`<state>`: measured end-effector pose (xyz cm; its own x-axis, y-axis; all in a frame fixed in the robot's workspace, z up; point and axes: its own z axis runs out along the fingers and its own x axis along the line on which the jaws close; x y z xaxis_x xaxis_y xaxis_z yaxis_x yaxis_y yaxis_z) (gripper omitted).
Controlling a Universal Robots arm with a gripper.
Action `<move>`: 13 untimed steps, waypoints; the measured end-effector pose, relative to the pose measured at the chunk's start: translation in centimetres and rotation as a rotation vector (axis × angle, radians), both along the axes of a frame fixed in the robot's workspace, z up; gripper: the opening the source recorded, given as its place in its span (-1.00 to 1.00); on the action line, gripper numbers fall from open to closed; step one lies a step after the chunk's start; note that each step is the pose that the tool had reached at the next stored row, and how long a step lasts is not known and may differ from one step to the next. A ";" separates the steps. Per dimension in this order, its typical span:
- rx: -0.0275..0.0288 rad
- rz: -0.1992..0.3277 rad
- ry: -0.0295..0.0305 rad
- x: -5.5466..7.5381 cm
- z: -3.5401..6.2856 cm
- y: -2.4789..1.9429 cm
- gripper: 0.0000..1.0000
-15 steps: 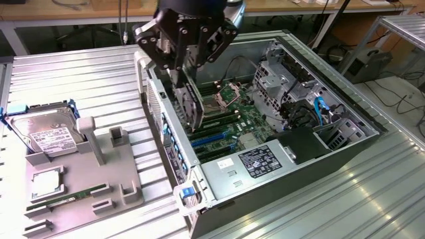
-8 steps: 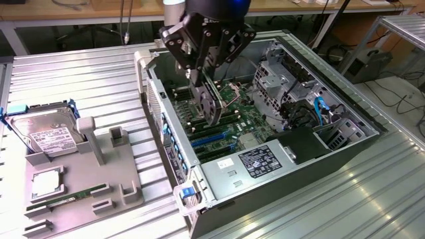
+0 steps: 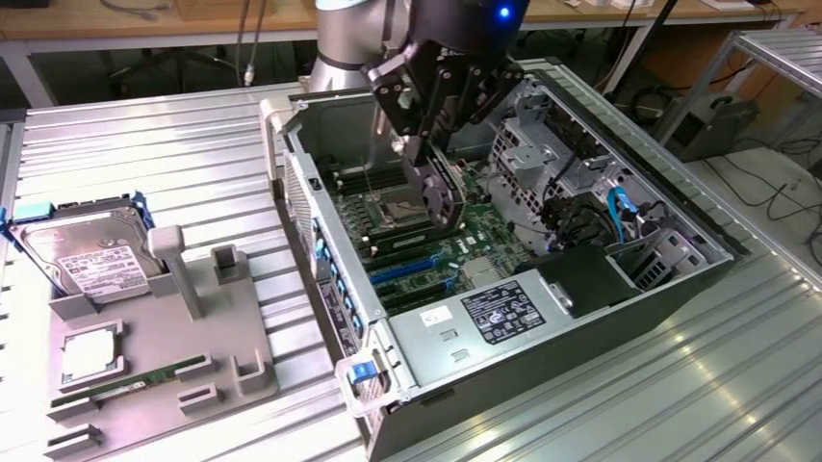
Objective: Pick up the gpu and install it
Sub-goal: 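Pick up the gpu and move the gpu toward the slot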
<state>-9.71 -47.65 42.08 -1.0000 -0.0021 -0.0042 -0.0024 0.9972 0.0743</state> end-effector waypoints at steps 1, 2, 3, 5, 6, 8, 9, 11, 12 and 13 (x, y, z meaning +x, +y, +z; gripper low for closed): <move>0.0001 0.000 0.0000 0.5 -0.19 0.13 -0.48; 0.0001 0.000 0.0000 1.3 -0.51 0.35 -0.48; 0.0001 0.000 -0.0001 2.0 -0.80 0.57 -0.48; -0.0001 0.000 0.0001 3.4 -1.34 0.93 -0.48; 0.0000 0.000 0.0000 3.9 -1.55 1.04 -0.48; -0.0001 0.000 0.0000 5.0 -1.98 1.15 -0.48; 0.0000 0.000 0.0000 5.4 -2.18 1.17 -0.48; 0.0000 0.000 -0.0001 6.3 -2.55 1.19 -0.48; -0.0003 0.000 0.0001 6.4 -2.56 1.19 -0.48; -0.0005 0.000 0.0002 6.4 -2.56 1.19 -0.48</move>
